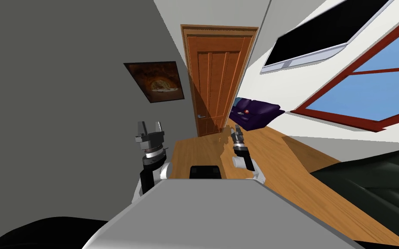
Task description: Pull the door open
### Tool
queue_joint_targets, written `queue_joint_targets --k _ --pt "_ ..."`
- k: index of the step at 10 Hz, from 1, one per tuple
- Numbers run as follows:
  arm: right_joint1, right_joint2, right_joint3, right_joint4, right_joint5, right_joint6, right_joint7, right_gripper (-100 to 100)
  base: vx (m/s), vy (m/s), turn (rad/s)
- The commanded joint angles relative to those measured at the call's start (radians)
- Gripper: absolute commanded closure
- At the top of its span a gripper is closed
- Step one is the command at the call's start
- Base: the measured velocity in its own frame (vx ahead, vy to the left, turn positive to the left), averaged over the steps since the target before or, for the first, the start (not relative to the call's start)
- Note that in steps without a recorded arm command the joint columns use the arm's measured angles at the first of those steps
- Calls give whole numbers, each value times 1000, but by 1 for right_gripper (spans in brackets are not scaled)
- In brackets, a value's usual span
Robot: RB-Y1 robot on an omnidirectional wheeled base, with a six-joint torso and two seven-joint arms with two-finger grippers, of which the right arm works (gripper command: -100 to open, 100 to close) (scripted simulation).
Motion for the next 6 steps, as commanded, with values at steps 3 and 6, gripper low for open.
queue_joint_targets --k 3,6 --pt "-41 -9 -8 106 5 -31 -13 -100 92 33 58" --pt "-75 -18 -16 196 9 -56 -26 -100 117 39 57"
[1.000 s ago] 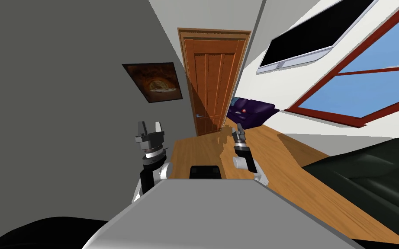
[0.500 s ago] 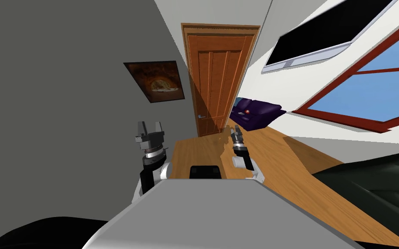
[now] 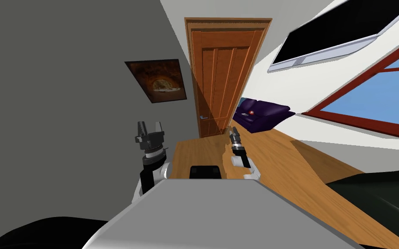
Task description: Pull the door open
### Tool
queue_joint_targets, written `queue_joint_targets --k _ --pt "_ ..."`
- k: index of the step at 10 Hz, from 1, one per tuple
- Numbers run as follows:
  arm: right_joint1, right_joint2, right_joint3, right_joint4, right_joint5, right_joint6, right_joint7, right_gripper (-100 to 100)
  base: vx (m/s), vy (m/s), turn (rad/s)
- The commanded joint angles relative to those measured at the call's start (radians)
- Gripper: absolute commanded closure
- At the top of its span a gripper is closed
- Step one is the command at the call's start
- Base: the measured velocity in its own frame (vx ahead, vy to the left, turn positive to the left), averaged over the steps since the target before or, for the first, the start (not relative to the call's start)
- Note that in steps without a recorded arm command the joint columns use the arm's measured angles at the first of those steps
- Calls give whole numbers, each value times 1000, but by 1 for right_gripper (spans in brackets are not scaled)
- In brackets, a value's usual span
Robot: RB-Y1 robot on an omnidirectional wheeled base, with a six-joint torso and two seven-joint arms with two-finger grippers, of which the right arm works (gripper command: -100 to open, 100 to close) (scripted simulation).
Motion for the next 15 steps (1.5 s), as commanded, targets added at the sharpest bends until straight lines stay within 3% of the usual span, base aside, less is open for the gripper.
queue_joint_targets --k 1,9,10,14,15 --pt "-12 -2 -2 42 3 -13 -6 -100 93 35 73" --pt "-111 -23 -25 290 13 -84 -42 -100 106 41 66" --pt "-111 -23 -25 298 13 -84 -42 -100 63 29 13" --pt "-161 -32 -37 419 19 -119 -60 -100 80 29 63" --pt "-161 -32 -37 429 19 -119 -60 -100 80 25 11"
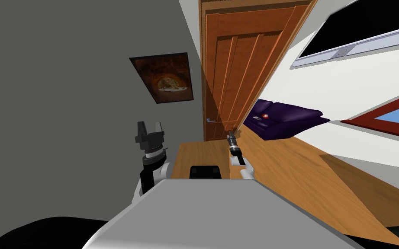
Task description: Pull the door open
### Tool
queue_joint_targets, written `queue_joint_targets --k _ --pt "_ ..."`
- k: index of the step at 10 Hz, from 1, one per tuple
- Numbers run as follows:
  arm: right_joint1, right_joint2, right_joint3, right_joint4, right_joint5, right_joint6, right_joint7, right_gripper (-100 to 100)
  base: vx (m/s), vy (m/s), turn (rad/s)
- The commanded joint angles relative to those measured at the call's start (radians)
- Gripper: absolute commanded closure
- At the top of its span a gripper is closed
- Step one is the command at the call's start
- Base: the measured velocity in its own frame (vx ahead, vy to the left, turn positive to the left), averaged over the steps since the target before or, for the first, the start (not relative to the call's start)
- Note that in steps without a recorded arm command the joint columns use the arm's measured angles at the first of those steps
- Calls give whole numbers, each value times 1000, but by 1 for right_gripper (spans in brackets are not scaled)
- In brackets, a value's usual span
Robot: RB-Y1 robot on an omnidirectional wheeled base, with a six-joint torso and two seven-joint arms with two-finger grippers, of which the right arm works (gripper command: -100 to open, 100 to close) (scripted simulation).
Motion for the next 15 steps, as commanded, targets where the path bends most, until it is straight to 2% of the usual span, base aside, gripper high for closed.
queue_joint_targets --k 1,11,14,15 --pt "-14 -2 -3 40 2 -9 -5 -100 71 11 39" --pt "-131 -19 -31 344 14 -93 -48 -100 108 28 61" --pt "-162 -24 -38 424 17 -115 -59 -100 105 16 58" --pt "-162 -24 -38 424 17 -115 -59 -100 61 18 19"
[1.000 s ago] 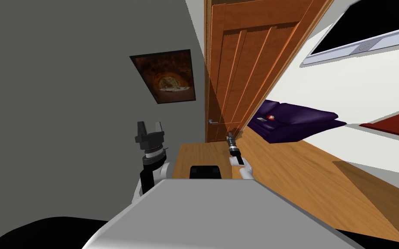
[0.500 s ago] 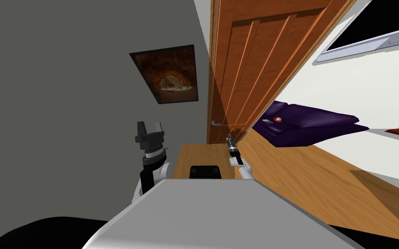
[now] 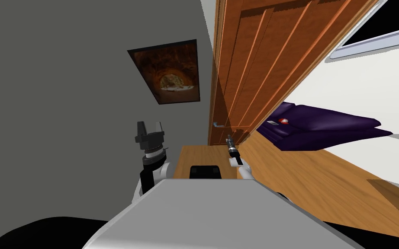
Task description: Pull the door open
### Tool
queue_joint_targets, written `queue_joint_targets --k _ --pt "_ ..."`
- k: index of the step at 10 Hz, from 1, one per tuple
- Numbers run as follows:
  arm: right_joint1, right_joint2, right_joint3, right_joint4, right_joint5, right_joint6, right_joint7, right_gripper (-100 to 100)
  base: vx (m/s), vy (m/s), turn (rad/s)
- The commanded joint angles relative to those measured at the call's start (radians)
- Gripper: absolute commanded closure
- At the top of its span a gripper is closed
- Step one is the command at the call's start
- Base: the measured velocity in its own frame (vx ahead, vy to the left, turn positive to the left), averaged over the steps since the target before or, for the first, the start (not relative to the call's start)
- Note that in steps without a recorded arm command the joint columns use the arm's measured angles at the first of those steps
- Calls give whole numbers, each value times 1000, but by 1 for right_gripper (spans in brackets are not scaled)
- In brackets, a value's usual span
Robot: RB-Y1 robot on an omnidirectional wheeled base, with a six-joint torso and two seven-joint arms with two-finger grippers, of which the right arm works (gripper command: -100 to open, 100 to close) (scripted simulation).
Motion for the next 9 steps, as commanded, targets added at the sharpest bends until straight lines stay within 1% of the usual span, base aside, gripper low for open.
queue_joint_targets --k 1,5,6,9 --pt "-15 -1 -4 40 1 -15 -3 -100 47 16 31" --pt "-51 -6 -12 133 5 -40 -16 -100 86 13 49" --pt "-51 -6 -12 133 5 -40 -16 -100 66 5 14" --pt "-73 -8 -17 190 7 -56 -24 -100 67 7 36"
